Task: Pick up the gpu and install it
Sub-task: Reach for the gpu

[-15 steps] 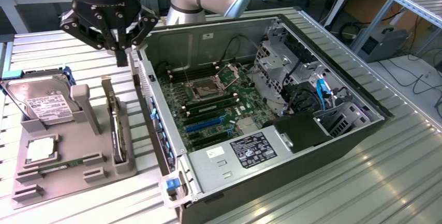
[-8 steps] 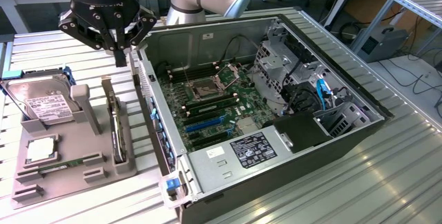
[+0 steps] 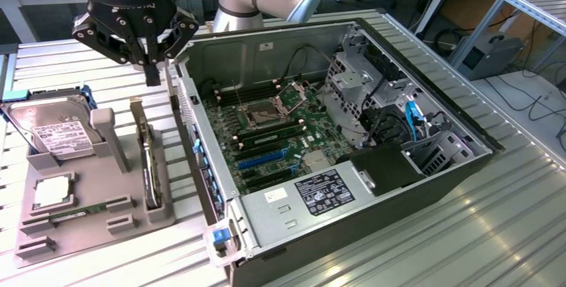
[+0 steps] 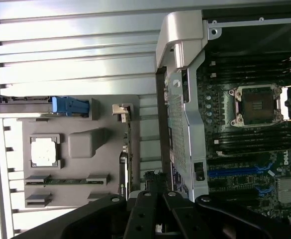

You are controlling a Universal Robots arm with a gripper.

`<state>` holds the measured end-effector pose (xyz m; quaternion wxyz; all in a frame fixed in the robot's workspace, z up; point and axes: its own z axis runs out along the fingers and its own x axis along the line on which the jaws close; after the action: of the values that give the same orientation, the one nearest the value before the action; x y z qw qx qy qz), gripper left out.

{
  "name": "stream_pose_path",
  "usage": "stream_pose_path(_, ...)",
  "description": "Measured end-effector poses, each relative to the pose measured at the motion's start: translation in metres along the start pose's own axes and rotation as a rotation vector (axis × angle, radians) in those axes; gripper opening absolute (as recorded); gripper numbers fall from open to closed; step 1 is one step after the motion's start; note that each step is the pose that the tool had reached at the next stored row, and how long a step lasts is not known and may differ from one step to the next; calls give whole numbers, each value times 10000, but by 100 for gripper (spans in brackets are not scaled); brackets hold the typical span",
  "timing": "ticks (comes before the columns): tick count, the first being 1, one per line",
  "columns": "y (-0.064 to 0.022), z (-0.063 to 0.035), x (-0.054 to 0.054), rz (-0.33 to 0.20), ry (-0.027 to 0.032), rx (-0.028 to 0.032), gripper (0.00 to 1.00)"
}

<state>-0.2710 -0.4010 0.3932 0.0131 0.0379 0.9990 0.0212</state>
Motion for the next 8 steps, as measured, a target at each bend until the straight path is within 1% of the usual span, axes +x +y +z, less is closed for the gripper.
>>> stream_pose_path(8,-3,-1,33,0,0,0,11)
